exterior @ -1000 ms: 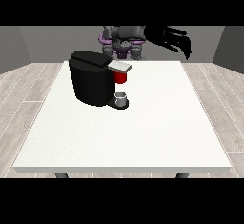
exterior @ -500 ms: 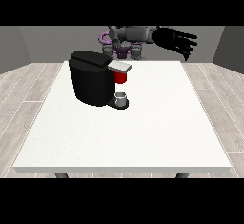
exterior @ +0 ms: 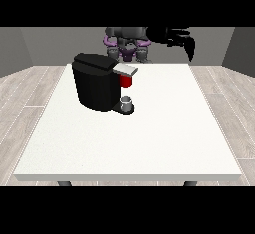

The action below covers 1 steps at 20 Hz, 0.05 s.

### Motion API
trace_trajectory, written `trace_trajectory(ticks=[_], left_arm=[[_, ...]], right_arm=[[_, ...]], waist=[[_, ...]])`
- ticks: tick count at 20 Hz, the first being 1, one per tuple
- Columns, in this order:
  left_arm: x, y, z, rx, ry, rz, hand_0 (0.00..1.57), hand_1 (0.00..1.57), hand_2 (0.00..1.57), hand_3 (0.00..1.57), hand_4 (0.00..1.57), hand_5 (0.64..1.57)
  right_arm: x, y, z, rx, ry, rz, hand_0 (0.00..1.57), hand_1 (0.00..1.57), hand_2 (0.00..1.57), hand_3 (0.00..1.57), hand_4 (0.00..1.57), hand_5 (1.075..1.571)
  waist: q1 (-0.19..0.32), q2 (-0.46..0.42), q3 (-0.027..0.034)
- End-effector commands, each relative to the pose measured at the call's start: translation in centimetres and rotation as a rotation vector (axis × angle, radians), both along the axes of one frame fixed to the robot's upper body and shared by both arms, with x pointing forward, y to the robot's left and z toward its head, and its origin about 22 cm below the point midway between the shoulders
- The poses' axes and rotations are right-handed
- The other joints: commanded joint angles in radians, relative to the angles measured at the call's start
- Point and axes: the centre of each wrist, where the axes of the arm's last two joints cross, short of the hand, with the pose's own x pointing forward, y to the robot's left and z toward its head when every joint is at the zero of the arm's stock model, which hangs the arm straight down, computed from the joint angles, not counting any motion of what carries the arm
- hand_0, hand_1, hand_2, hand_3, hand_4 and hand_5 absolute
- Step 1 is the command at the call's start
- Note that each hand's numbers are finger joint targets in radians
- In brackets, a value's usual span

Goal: Insert the coffee pod into the coffee machine and close the lid

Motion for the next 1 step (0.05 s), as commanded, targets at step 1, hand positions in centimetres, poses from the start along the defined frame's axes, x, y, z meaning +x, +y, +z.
trace_trajectory(ticks=[1], left_arm=[[-1.63, 1.94, -2.67, -0.018, 0.101, 0.062, 0.0, 0.0, 0.0, 0.0, 0.27, 1.571]], right_arm=[[-1.42, 1.0, -6.19, 0.041, 0.051, 0.077, 0.0, 0.0, 0.0, 0.0, 0.26, 1.571]], waist=[[-0.064, -0.087, 0.0003]])
